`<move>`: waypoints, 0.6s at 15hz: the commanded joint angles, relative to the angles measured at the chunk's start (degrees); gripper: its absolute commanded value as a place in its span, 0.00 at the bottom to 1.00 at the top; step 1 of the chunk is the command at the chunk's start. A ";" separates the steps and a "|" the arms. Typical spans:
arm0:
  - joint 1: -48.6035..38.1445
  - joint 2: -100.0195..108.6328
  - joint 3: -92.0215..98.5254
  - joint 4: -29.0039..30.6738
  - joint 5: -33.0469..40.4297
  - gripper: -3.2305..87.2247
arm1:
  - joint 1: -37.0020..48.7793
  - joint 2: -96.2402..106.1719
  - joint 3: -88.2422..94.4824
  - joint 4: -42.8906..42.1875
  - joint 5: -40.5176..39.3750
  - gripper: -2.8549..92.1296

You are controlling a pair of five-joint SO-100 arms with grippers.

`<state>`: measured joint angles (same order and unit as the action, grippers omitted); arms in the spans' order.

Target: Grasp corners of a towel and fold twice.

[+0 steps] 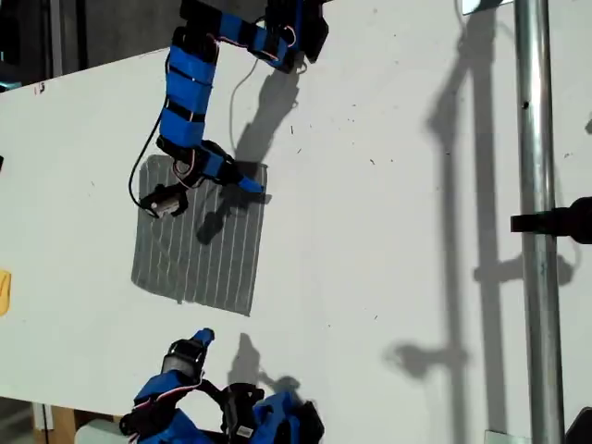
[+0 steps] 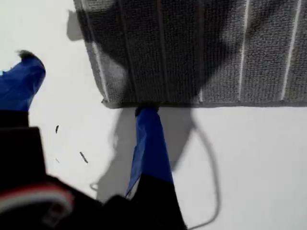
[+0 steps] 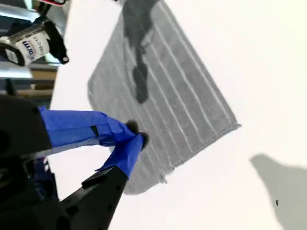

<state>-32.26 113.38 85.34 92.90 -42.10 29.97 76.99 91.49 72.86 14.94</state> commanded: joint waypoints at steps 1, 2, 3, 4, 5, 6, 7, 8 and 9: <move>0.70 2.46 0.79 -0.70 -0.70 0.00 | 1.93 -0.44 -0.35 -1.32 -1.41 0.42; 0.62 2.64 1.23 -0.79 -0.70 0.00 | 2.55 -0.44 0.26 -1.41 -1.67 0.42; 0.44 2.90 1.76 -0.88 -0.62 0.00 | 2.55 -0.97 0.53 -1.67 -1.67 0.41; 0.26 2.90 2.11 -1.14 -0.62 0.00 | 2.46 -2.37 0.79 -2.29 -1.58 0.41; 0.09 2.99 2.37 -1.32 -0.62 0.00 | 2.46 -4.57 0.79 -3.08 -1.58 0.40; 0.00 3.34 2.99 -1.76 -0.70 0.00 | 2.55 -7.21 0.70 -3.96 -1.67 0.39; -0.09 3.69 3.69 -2.20 -0.79 0.00 | 2.02 -9.58 0.26 -4.66 -1.41 0.37; -0.26 3.96 4.31 -2.46 -0.88 0.00 | 1.85 -10.72 -0.97 -3.96 -1.23 0.34; -0.44 4.13 4.83 -2.81 -0.97 0.00 | 2.02 -10.99 -1.49 -3.96 -1.67 0.23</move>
<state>-32.26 115.58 90.62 90.79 -42.54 31.82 66.71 90.88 69.43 13.89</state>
